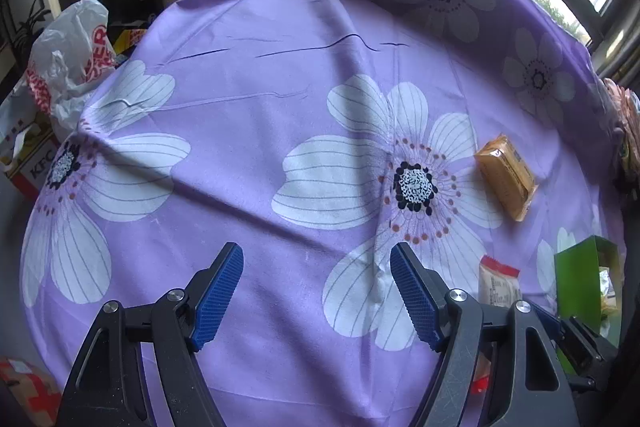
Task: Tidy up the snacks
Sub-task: 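Move the open right tool over the red-ended white bar, then close the right tool on the red-ended white bar and lift it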
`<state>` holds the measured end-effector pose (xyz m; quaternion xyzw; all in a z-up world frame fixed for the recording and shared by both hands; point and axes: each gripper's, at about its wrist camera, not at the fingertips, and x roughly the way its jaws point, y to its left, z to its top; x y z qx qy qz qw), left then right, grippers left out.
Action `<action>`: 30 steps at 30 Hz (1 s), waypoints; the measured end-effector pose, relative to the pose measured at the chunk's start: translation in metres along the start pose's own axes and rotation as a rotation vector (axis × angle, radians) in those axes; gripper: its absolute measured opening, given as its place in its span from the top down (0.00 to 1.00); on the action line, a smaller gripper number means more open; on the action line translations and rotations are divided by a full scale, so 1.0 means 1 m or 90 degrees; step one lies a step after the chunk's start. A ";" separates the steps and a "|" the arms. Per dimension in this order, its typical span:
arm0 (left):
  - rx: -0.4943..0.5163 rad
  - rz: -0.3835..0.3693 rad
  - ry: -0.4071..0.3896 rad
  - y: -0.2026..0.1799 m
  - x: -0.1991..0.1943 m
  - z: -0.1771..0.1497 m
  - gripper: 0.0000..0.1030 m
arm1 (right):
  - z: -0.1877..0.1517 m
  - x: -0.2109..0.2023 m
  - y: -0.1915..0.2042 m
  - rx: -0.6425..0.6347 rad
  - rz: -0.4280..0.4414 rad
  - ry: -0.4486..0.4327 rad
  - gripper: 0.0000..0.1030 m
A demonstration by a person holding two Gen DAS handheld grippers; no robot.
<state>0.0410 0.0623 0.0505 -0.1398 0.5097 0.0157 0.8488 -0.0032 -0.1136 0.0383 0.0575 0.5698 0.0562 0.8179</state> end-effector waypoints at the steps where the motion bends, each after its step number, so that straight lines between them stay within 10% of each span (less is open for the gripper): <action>1: 0.003 -0.001 0.002 -0.002 0.001 -0.001 0.26 | -0.003 -0.001 -0.003 0.003 0.000 0.004 0.32; 12: 0.059 -0.063 0.039 -0.040 0.005 -0.021 0.27 | -0.011 -0.044 -0.063 0.195 0.070 -0.096 0.20; 20: 0.112 -0.167 0.111 -0.082 0.011 -0.046 0.48 | -0.025 -0.033 -0.089 0.286 0.147 -0.075 0.42; 30: 0.143 -0.170 0.140 -0.101 0.020 -0.063 0.60 | -0.024 -0.004 -0.080 0.266 0.146 -0.010 0.51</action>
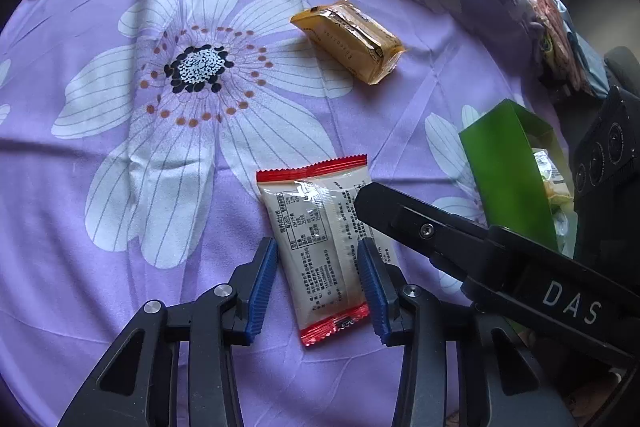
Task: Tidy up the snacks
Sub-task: 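Close the right tool on the red-ended white bar and lift it, then carry the white bar into the green box and open the right tool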
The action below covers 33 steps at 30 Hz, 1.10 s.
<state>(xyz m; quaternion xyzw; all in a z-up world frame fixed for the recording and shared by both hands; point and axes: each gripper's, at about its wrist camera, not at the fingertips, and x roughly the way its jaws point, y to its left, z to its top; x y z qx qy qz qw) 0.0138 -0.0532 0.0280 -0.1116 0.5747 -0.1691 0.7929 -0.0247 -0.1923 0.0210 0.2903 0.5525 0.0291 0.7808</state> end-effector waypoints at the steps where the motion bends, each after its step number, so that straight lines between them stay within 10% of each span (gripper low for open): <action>1: 0.003 0.003 -0.002 -0.001 0.001 0.000 0.60 | 0.000 0.002 0.000 -0.001 0.004 0.004 0.52; 11: 0.039 0.003 -0.067 -0.018 -0.017 -0.004 0.60 | -0.001 -0.006 0.005 -0.008 -0.017 -0.024 0.61; 22: 0.154 0.002 -0.221 -0.088 -0.057 0.004 0.60 | 0.002 -0.091 0.017 -0.056 -0.024 -0.203 0.59; 33: 0.295 -0.092 -0.227 -0.188 -0.038 0.010 0.60 | 0.002 -0.174 -0.057 0.060 -0.051 -0.359 0.59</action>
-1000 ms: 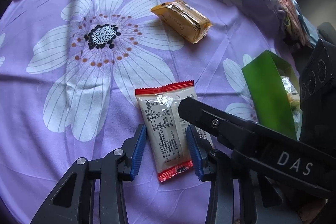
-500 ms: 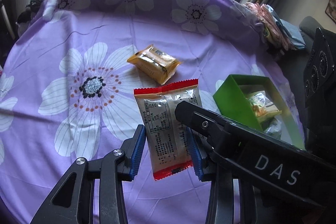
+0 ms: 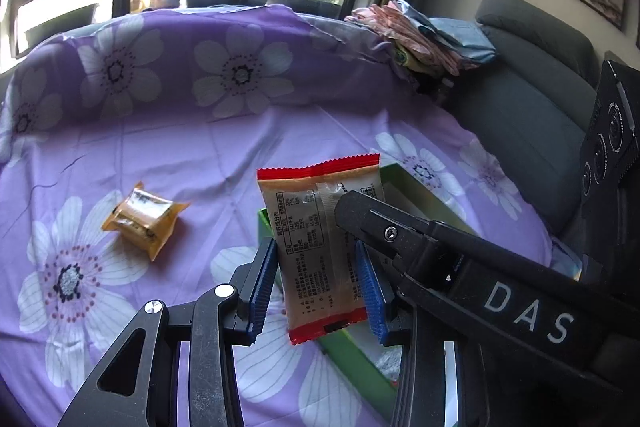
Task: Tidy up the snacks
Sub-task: 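Carry the white bar into the green box and open the right tool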
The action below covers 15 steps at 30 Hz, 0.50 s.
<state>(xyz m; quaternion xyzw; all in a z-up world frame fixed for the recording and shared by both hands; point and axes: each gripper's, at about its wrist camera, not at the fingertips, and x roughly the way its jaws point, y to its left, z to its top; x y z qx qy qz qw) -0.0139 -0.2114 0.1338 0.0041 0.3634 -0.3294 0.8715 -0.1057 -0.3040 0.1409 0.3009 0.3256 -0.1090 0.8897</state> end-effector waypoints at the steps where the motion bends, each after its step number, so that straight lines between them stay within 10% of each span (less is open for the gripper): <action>1: 0.012 -0.011 0.003 -0.008 0.005 0.002 0.60 | 0.002 -0.004 -0.008 0.010 -0.010 -0.009 0.59; 15: 0.055 -0.164 0.113 -0.078 0.065 0.007 0.60 | 0.008 -0.046 -0.082 0.140 -0.154 -0.070 0.55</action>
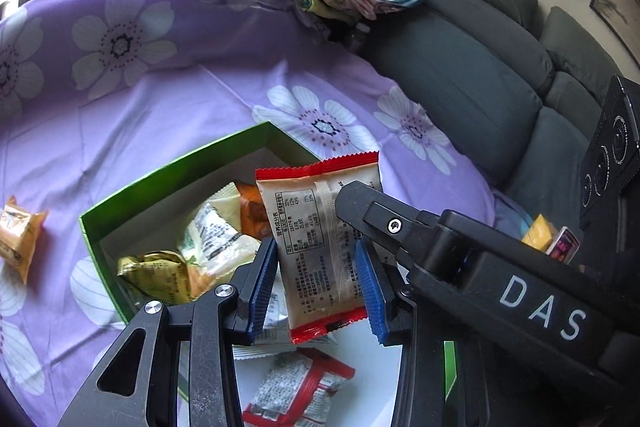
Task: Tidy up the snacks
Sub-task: 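Carry the white bar into the green box and open the right tool, then move the open right tool over the orange cake pack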
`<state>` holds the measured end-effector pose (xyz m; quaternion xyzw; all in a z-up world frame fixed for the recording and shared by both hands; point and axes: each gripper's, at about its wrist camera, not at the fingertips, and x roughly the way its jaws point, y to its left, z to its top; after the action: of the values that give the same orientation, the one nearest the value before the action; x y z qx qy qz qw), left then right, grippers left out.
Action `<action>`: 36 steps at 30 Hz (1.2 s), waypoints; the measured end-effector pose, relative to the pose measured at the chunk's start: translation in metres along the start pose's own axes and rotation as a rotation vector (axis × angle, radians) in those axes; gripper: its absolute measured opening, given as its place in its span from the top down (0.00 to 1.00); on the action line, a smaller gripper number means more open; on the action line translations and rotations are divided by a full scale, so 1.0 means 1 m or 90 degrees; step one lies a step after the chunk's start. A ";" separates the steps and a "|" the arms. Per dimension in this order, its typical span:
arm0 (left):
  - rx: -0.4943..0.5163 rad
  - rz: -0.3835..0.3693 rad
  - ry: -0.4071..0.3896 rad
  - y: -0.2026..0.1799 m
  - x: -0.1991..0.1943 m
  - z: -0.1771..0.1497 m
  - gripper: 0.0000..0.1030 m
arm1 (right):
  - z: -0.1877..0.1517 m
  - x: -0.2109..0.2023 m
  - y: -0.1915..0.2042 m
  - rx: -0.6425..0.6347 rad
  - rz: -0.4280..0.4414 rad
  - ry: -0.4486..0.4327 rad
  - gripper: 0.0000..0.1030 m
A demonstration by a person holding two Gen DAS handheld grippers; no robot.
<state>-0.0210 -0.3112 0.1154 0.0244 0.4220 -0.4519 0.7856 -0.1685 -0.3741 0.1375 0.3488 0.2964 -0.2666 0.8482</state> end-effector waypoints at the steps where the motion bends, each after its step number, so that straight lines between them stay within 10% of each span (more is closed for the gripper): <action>1: -0.003 -0.003 0.007 -0.001 0.003 0.000 0.60 | 0.000 0.001 -0.003 0.004 -0.008 0.002 0.55; 20: -0.040 0.005 0.024 0.010 -0.009 -0.010 0.60 | -0.003 0.019 -0.010 0.031 -0.012 0.051 0.36; 36: -0.155 0.233 -0.076 0.115 -0.130 -0.063 0.31 | -0.012 0.010 0.035 -0.075 -0.001 0.007 0.08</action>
<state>-0.0076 -0.1271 0.1245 -0.0212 0.4146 -0.2484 0.8752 -0.1423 -0.3463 0.1391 0.2993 0.3162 -0.2474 0.8656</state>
